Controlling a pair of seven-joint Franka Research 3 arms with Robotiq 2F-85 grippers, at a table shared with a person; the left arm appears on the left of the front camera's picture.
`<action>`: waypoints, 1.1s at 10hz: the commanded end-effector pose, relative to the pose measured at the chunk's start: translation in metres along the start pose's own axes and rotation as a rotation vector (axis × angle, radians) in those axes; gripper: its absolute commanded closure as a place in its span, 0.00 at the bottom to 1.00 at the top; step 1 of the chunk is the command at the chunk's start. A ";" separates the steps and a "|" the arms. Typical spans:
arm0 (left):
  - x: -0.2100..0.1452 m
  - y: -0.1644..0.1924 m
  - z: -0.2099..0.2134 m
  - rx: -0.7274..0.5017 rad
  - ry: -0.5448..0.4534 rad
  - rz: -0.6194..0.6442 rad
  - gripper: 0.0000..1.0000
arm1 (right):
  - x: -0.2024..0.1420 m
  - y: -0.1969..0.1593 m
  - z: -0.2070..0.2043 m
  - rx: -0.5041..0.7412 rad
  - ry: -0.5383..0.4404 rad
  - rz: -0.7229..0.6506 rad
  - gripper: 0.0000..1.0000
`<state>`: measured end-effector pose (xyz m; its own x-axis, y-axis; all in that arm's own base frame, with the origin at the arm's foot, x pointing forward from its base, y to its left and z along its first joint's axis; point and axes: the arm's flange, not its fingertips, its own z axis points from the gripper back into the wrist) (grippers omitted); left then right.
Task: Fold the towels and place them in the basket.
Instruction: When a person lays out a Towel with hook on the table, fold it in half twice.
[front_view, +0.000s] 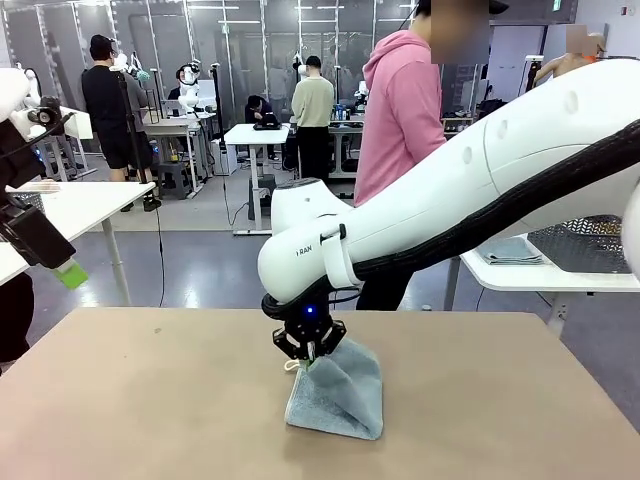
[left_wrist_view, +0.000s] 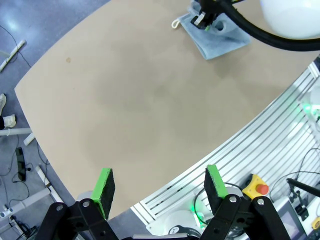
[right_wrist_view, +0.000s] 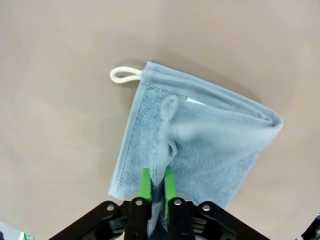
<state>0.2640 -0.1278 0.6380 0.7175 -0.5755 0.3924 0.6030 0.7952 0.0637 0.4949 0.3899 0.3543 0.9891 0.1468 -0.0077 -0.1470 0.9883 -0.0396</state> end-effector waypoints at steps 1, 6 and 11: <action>0.003 0.000 0.002 -0.001 -0.004 0.008 0.10 | 0.004 0.006 0.002 0.004 0.014 -0.051 0.13; 0.003 0.000 0.002 -0.001 -0.004 0.008 0.10 | 0.003 -0.003 -0.003 0.036 0.010 -0.069 0.00; 0.003 0.000 0.002 -0.001 -0.004 0.008 0.10 | 0.008 -0.003 -0.002 0.025 0.017 -0.043 0.00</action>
<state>0.2640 -0.1278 0.6380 0.7175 -0.5755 0.3924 0.6031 0.7952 0.0637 0.5039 0.3871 0.3529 0.9945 0.1020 -0.0228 -0.1024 0.9946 -0.0165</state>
